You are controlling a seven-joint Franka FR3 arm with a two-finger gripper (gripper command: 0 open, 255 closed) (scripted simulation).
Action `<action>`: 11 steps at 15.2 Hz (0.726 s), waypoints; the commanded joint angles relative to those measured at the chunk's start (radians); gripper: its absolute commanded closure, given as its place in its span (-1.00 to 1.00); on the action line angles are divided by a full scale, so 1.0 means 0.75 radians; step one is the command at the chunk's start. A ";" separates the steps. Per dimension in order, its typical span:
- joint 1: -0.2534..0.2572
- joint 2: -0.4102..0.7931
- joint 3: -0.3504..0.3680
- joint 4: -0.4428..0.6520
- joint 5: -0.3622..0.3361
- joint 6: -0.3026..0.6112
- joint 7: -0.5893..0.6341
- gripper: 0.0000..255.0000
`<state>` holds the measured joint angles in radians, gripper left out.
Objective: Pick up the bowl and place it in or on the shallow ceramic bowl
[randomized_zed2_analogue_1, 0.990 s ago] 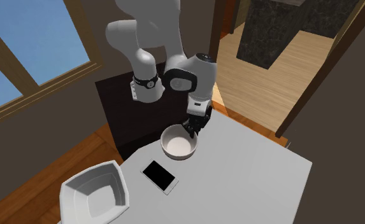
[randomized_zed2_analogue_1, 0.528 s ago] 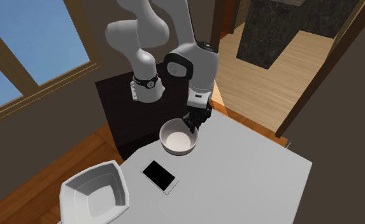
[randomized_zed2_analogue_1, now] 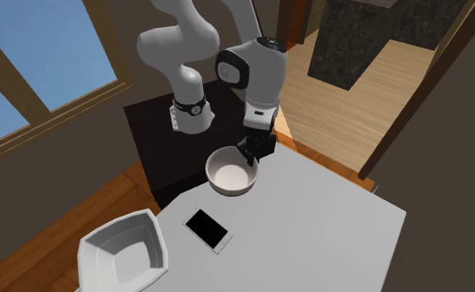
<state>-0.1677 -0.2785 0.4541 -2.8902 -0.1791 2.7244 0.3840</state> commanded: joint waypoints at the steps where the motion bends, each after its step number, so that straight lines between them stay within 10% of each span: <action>1: 0.045 -0.054 -0.028 0.003 0.058 -0.055 -0.044 1.00; 7: 0.114 -0.176 -0.085 0.025 0.140 -0.196 -0.121 1.00; 11: 0.034 -0.203 -0.218 0.001 0.096 -0.178 -0.292 1.00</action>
<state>-0.1258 -0.4260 0.3160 -2.8809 -0.0974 2.5824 0.1991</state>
